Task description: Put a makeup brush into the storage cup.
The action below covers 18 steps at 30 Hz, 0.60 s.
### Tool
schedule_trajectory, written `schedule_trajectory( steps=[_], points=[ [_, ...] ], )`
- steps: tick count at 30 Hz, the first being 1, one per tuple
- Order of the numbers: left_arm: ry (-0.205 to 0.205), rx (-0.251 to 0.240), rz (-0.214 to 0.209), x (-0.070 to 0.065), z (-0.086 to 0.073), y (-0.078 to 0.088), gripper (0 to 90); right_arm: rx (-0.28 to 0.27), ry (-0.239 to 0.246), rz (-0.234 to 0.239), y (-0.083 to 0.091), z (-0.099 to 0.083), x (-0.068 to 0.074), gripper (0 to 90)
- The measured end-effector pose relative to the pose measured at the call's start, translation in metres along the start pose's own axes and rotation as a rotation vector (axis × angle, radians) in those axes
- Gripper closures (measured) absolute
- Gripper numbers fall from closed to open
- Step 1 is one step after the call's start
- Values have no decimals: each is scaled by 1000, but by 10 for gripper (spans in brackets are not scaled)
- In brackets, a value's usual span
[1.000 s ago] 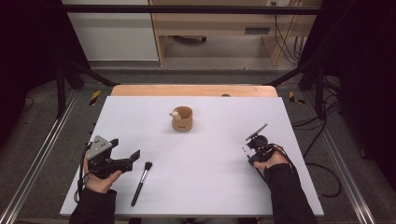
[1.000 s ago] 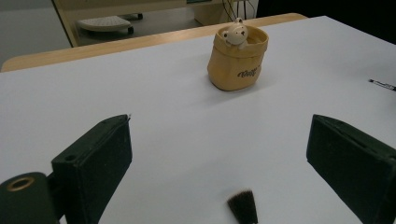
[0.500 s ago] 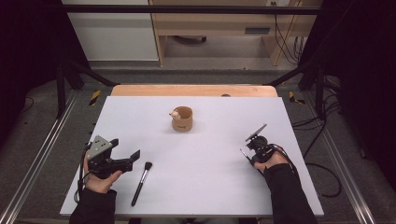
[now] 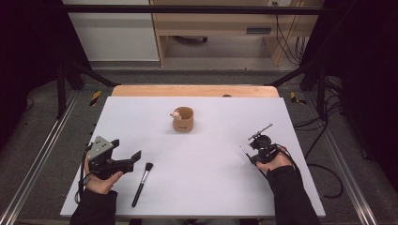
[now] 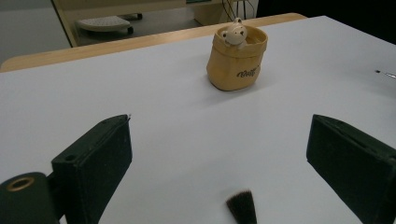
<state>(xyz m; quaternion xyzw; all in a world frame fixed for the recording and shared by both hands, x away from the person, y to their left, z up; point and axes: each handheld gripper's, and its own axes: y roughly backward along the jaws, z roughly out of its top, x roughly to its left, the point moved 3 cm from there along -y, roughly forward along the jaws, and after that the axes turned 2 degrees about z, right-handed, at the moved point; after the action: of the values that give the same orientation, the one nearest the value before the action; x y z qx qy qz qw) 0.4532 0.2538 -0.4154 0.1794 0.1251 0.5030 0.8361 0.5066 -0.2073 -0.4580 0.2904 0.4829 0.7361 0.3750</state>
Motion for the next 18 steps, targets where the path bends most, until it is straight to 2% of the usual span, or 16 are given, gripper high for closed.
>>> schedule_trajectory(
  steps=[1,7,11,15,18],
  points=[
    [0,0,-1,0,0,0,62,0,0,0,0,0,0,857],
    [5,-4,-6,-2,1,0,62,-122,18,16,11,3,6,857],
    [5,-2,-10,-3,1,0,62,-212,16,49,18,4,13,857],
    [6,-3,-16,-6,2,-1,63,-297,34,80,24,5,19,857],
    [5,-4,-19,-8,2,-1,63,-344,40,107,27,5,23,857]
  ],
)
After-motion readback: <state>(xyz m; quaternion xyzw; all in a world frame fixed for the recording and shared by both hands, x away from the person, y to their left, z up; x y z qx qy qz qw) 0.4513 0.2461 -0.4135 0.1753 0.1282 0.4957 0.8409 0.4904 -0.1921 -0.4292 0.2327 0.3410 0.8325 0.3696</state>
